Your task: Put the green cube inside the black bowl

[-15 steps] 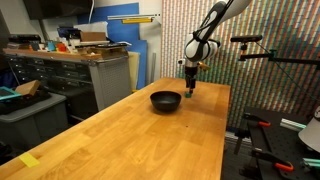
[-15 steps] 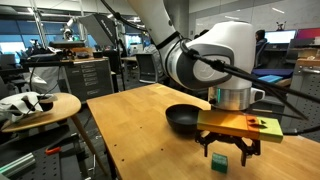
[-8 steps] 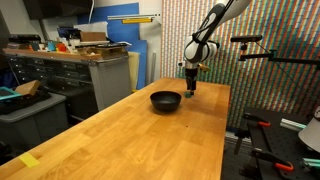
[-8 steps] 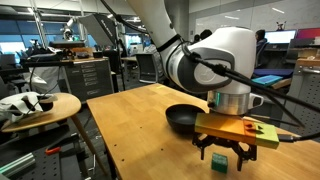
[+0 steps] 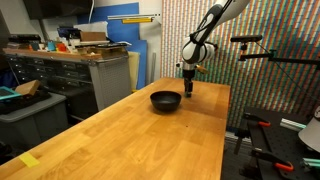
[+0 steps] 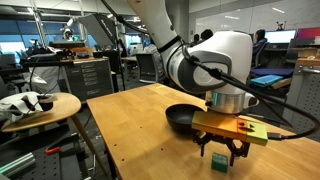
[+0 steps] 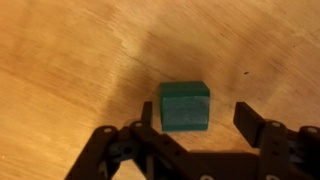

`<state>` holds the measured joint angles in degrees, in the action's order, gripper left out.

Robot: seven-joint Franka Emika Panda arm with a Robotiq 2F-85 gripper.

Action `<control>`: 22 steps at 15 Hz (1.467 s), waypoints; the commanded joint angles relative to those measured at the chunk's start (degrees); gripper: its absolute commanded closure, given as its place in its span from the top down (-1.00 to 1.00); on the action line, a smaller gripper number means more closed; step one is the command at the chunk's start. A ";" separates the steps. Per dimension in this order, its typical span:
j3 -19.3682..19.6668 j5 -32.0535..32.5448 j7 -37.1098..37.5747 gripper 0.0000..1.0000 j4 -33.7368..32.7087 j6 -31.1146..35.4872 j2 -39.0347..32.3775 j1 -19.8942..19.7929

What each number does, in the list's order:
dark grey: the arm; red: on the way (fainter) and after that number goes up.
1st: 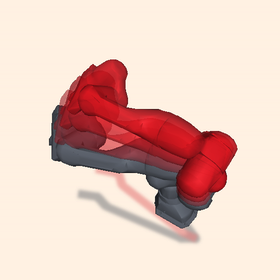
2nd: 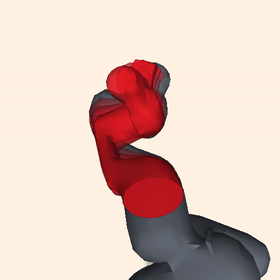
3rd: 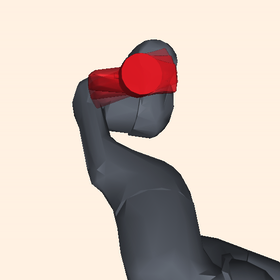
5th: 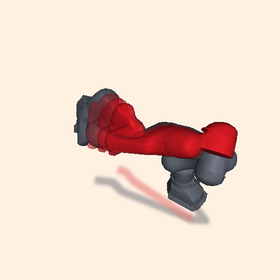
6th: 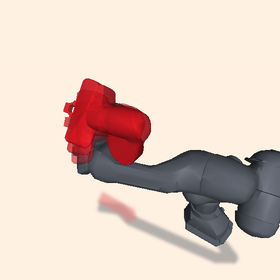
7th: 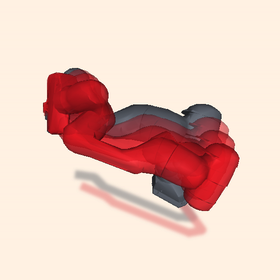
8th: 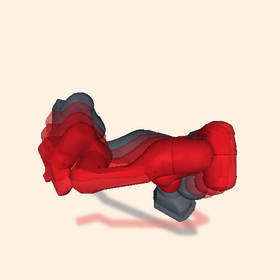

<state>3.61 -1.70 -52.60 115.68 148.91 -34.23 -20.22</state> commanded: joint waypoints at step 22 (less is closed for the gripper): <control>0.09 4.18 3.39 -0.58 -1.93 -4.35 8.39 2.92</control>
<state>3.33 0.39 -51.45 113.61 147.24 -29.06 -19.14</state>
